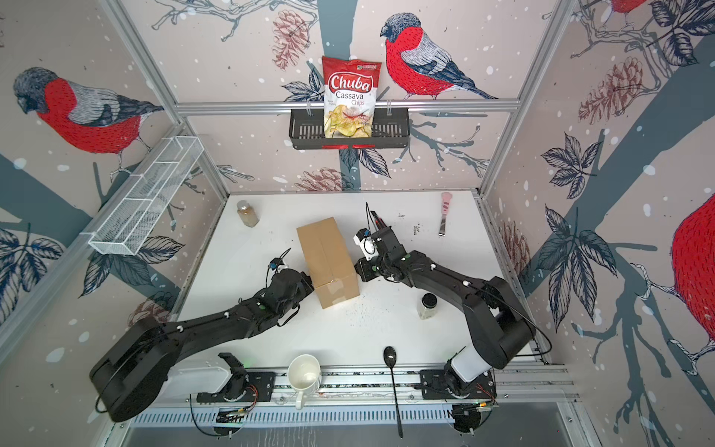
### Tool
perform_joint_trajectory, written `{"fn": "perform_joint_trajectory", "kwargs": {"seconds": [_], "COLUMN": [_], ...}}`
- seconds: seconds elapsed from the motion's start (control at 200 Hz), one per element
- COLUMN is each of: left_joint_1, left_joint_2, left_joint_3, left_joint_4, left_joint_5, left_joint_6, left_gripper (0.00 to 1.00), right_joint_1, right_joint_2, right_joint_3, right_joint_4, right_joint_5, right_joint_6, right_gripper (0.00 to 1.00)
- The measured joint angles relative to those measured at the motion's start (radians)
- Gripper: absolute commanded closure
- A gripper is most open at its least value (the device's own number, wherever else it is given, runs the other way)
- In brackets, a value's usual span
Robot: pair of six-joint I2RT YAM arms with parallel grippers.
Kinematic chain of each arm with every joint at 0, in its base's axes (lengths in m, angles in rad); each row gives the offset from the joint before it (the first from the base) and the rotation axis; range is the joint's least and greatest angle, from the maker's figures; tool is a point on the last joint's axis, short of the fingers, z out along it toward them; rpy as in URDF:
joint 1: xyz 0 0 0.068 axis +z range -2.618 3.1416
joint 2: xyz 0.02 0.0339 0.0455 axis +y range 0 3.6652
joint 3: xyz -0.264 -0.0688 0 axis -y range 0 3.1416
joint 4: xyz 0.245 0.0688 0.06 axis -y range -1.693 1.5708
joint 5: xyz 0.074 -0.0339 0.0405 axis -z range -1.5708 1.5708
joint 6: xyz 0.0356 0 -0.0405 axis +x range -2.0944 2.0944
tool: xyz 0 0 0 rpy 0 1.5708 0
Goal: Unpack the express box
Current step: 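Grasp the red utility knife with right gripper while left arm draws back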
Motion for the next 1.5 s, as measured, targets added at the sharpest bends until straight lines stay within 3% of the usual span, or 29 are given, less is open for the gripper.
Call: {"fn": "perform_joint_trajectory", "kwargs": {"seconds": [0.27, 0.45, 0.755, 1.076, 1.496], "left_joint_1": [-0.005, 0.023, 0.121, 0.132, 0.138], "left_joint_2": [-0.128, -0.200, -0.253, -0.285, -0.286], "left_joint_3": [-0.018, 0.016, 0.175, 0.267, 0.294], "left_joint_4": [-0.106, -0.182, -0.296, -0.369, -0.376], "left_joint_5": [-0.033, -0.093, -0.115, -0.164, -0.153], "left_joint_6": [-0.024, 0.001, 0.156, 0.294, 0.342], "left_gripper": [1.00, 0.61, 0.05, 0.04, 0.04], "right_joint_1": [-0.100, -0.186, -0.264, -0.271, -0.269], "right_joint_2": [-0.005, 0.082, 0.425, 0.659, 0.795], "right_joint_3": [0.021, 0.186, 0.592, 0.839, 0.926], "right_joint_4": [-0.031, -0.082, -0.247, -0.406, -0.476], "right_joint_5": [0.059, 0.124, 0.256, 0.364, 0.380], "right_joint_6": [0.014, 0.005, -0.087, -0.162, -0.183], "right_gripper": [0.72, 0.50, 0.38, 0.37, 0.39]}}
